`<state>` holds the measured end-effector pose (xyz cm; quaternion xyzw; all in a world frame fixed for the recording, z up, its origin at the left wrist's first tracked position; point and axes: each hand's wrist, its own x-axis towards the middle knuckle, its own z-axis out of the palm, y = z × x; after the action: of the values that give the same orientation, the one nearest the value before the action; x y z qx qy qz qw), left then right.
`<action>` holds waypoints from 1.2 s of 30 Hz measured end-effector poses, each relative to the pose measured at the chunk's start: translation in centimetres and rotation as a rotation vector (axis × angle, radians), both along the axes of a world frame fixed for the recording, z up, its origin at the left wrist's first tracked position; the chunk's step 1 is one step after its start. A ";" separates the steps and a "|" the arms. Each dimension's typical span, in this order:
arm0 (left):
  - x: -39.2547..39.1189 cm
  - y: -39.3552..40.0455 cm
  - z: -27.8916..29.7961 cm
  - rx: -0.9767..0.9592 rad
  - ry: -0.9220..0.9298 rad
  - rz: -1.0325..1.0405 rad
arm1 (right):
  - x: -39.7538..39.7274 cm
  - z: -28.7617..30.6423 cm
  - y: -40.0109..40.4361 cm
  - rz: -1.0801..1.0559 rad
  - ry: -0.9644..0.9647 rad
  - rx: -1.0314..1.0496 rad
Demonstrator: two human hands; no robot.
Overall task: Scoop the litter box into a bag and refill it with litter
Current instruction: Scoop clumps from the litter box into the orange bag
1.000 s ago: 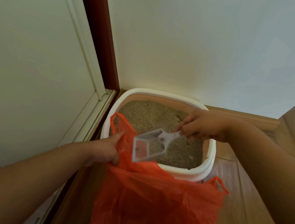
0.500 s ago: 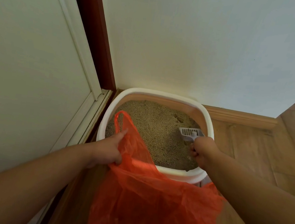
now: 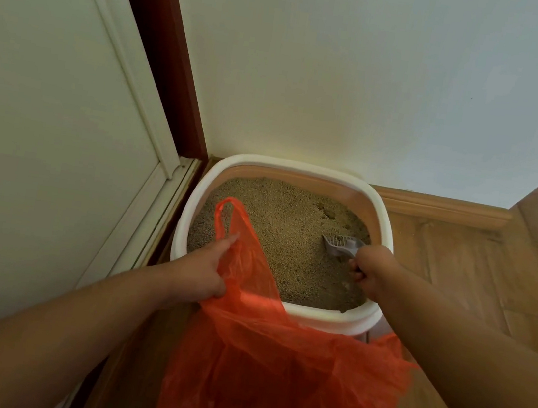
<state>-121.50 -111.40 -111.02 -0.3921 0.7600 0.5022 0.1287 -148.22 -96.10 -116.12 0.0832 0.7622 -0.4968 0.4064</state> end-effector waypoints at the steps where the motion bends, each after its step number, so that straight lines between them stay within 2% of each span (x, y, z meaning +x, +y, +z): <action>1: -0.1 0.0 0.0 0.000 0.003 0.004 | -0.2 0.0 -0.1 0.002 0.005 -0.001; 16: -0.9 0.1 -0.5 0.073 0.050 0.008 | -4.8 -4.2 -3.1 0.098 0.093 0.014; 19: -0.9 -0.1 -0.3 0.069 0.046 0.017 | -4.5 -4.6 -4.2 0.229 0.194 0.011; 25: -0.4 -0.3 -0.1 0.085 0.048 0.073 | -1.9 -6.0 -6.8 0.273 0.244 -0.039; 31: 0.4 -0.2 0.0 0.091 0.065 0.088 | 0.9 -7.3 -9.4 0.096 0.109 -0.227; 34: 0.9 -0.3 0.3 0.110 0.079 0.095 | 1.7 -6.7 -10.1 -0.054 -0.070 -0.371; 36: 1.3 -0.3 0.6 0.105 0.077 0.100 | 1.9 -6.4 -10.6 -0.096 -0.125 -0.394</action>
<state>-120.25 -111.73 -110.44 -0.4028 0.7164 0.5618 0.0945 -146.32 -106.66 -122.55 0.0691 0.6188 -0.6489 0.4373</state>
